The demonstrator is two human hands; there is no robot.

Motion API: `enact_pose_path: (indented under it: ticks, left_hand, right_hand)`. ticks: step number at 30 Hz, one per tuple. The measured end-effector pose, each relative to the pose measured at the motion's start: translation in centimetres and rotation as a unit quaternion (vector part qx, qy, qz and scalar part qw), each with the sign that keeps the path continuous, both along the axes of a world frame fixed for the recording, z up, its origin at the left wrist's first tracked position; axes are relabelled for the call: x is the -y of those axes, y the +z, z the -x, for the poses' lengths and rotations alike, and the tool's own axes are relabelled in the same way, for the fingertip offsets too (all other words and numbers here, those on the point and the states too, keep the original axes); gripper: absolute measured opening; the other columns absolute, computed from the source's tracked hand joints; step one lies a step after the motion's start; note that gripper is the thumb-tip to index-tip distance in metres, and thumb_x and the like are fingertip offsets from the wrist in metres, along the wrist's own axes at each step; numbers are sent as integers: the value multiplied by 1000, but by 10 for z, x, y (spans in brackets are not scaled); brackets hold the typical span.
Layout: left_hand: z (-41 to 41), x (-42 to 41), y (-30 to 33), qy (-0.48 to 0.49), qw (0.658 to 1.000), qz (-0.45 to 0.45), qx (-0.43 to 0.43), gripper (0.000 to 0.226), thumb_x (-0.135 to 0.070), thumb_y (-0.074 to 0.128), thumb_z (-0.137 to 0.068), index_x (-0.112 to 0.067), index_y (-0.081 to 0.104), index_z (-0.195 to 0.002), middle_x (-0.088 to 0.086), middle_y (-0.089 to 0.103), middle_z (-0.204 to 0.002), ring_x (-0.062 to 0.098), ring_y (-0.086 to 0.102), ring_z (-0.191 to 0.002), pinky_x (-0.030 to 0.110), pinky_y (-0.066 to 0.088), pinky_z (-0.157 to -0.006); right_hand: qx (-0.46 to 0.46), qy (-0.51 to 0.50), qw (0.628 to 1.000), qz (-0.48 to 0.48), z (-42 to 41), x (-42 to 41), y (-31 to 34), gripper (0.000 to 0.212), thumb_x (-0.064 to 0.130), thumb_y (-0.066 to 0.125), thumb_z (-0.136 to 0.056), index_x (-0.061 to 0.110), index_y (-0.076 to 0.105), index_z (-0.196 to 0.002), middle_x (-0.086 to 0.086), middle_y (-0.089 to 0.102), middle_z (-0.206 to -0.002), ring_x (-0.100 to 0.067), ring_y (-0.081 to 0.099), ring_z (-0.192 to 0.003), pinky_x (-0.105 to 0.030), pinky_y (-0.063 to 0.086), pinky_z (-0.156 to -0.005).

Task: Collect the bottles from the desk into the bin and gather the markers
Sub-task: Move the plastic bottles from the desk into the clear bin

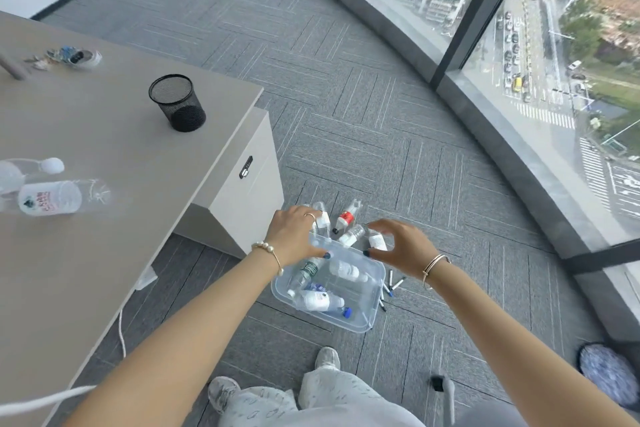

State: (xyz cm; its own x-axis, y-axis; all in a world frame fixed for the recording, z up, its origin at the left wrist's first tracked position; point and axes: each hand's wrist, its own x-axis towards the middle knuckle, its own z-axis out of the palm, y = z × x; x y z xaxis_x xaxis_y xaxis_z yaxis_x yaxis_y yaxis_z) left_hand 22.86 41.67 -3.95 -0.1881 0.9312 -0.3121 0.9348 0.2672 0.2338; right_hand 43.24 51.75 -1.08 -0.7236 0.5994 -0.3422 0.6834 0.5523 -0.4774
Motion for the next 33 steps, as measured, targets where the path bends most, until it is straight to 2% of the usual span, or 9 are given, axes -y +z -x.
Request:
enact_pose_path:
  ticks: [5,10,14,17,25,29,33]
  left_hand:
    - [36,37,11,46,999,-19,-2,88,-66,63,-69,-21,37,-139,-2,40,-145,19,36,-133,38,30,-107]
    - [86,85,27,99,994,-39,-15,87,-63,63,-72,-21,33,-142,-1,38,-148,18,33,-136,38,28,-110]
    - [131,128,44,143,987,-63,-30,86,-63,63,-71,-22,35,-141,-3,41,-146,19,37,-132,37,31,-106]
    - [168,163,55,178,980,-82,-40,86,-64,63,-71,-21,36,-141,-2,44,-142,19,40,-129,36,34,-105]
    - [252,266,69,266,957,-103,-57,90,-66,64,-68,-24,34,-141,-2,41,-145,19,36,-132,36,33,-104]
    - [286,310,66,319,940,-101,-64,88,-65,66,-67,-25,36,-140,-4,43,-142,19,38,-128,34,32,-103]
    - [312,341,63,370,923,-95,-52,88,-62,67,-68,-24,35,-140,-3,42,-141,19,36,-130,33,28,-105]
  right_hand:
    - [-12,46,999,-6,52,19,7,52,41,67,-76,24,51,-122,2,60,-123,-15,58,-107,-30,46,-94]
    - [-19,101,995,-14,120,48,21,52,39,66,-78,23,50,-125,1,57,-127,-17,56,-111,-24,40,-92]
    - [-29,136,990,-17,177,78,29,54,42,66,-76,25,49,-125,3,56,-129,-18,55,-115,-32,43,-97]
    - [-46,163,986,-8,223,102,33,56,46,67,-74,27,49,-123,3,57,-127,-16,54,-116,-37,45,-99]
    - [-83,236,968,-22,341,177,43,55,40,69,-75,24,51,-124,1,56,-128,-17,50,-119,-28,37,-100]
    - [-88,273,958,-15,389,207,38,57,38,70,-74,21,51,-125,-2,56,-128,-22,48,-121,-33,35,-106]
    - [-85,294,952,1,431,224,34,63,35,73,-71,23,47,-126,-3,59,-123,-23,51,-117,-30,37,-100]
